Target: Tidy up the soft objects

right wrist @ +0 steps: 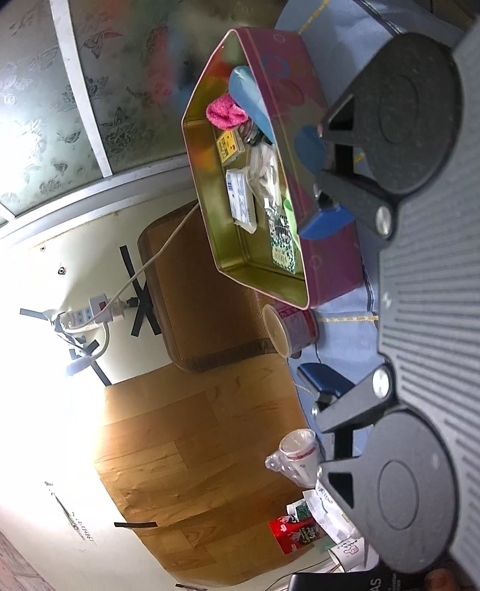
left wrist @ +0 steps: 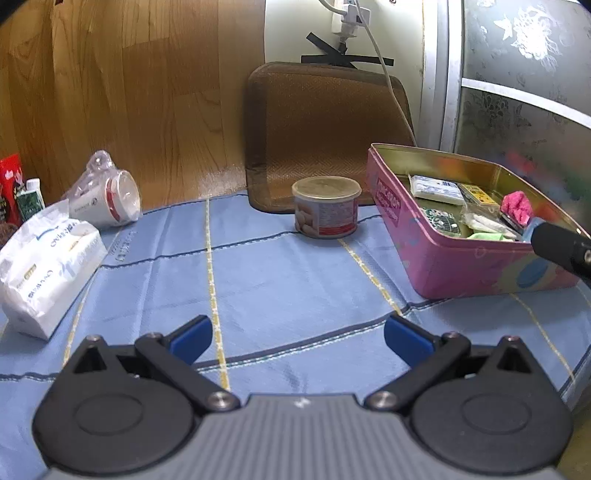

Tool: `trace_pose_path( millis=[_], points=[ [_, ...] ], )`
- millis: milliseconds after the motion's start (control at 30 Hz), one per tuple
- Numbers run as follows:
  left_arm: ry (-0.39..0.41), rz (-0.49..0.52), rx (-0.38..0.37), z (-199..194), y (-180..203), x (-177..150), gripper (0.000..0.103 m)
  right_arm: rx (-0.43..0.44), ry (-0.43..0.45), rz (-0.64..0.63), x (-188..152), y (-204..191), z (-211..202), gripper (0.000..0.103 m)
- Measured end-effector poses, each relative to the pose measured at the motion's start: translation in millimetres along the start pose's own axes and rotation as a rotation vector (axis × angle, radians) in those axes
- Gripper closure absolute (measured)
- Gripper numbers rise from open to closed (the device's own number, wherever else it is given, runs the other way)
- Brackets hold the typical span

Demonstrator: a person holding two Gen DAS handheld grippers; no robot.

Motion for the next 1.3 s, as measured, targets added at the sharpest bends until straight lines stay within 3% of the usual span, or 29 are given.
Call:
trace_pose_path(
  millis=[333, 767, 1300],
  points=[
    [0.002, 0.066, 0.012, 2, 8, -1, 0.000, -0.029, 0.038, 0.068, 6, 14, -2, 0.026],
    [-0.019, 0.134, 0.019, 4, 17, -3, 0.000, -0.025, -0.020, 0.094, -9, 17, 6, 0.024],
    [-0.026, 0.178, 0.040, 5, 21, -8, 0.000, -0.040, -0.006, 0.113, -10, 22, 6, 0.021]
  ],
)
Point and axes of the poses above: each gripper's, at about its wrist camera, not at the fingertips, and z roughly the way its jaws point, y to its right, x to its top, the point moved 4 cm from there along z, roughly the way its jaws point, and after that the axes turned 4 degrees about z, right-handed, at the moved point
